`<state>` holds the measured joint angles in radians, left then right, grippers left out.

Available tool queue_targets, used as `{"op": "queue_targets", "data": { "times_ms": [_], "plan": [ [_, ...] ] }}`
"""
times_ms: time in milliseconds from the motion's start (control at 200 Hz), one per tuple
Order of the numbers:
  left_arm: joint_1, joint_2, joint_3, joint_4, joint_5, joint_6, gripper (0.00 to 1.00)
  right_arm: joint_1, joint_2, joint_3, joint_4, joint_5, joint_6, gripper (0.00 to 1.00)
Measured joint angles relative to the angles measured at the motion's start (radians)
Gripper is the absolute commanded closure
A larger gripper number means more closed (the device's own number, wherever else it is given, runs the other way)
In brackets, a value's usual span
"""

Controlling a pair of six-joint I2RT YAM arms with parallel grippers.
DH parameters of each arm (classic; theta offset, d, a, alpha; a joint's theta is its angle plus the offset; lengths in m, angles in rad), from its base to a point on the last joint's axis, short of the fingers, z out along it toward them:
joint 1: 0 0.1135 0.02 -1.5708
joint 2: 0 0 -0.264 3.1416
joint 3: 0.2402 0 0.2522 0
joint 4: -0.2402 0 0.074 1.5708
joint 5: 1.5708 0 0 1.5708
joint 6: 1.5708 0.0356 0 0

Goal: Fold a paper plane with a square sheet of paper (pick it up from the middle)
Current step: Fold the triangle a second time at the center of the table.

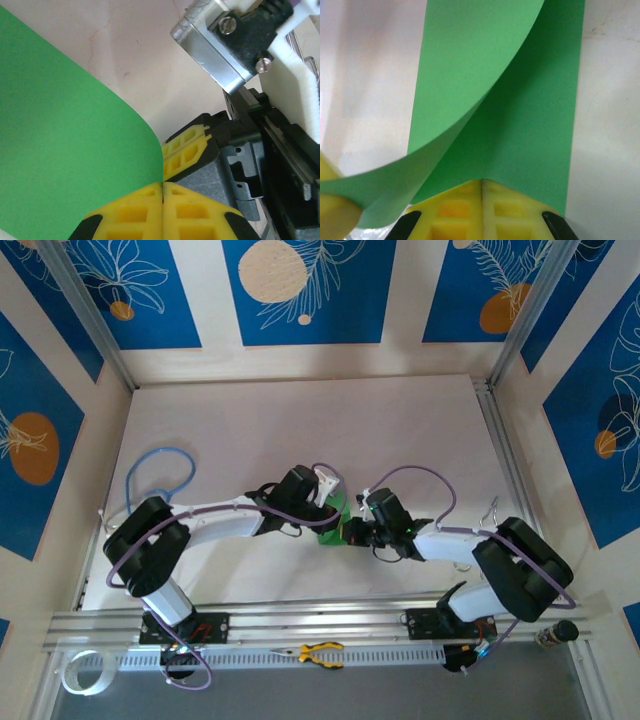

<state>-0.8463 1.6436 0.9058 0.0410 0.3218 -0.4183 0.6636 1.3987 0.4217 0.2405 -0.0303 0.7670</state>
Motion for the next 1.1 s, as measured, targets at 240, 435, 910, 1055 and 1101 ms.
{"op": "queue_targets", "data": {
  "times_ms": [240, 435, 910, 1055, 1101],
  "plan": [
    [0.000, 0.001, -0.002, 0.004, 0.000, -0.004, 1.00, 0.003, 0.031, -0.016, 0.038, 0.058, 0.001, 1.00],
    [0.014, 0.003, -0.018, 0.013, 0.000, -0.026, 1.00, 0.003, 0.029, -0.031, 0.051, 0.076, 0.000, 1.00],
    [0.053, 0.057, -0.023, 0.017, -0.016, -0.027, 1.00, -0.023, 0.024, -0.032, 0.043, 0.075, -0.011, 1.00],
    [0.055, 0.063, -0.023, -0.002, -0.041, -0.014, 1.00, -0.026, 0.024, -0.032, 0.041, 0.072, -0.015, 1.00],
    [0.055, 0.063, -0.023, -0.005, -0.050, -0.009, 1.00, -0.027, 0.024, -0.032, 0.040, 0.071, -0.015, 1.00]
  ]
}}
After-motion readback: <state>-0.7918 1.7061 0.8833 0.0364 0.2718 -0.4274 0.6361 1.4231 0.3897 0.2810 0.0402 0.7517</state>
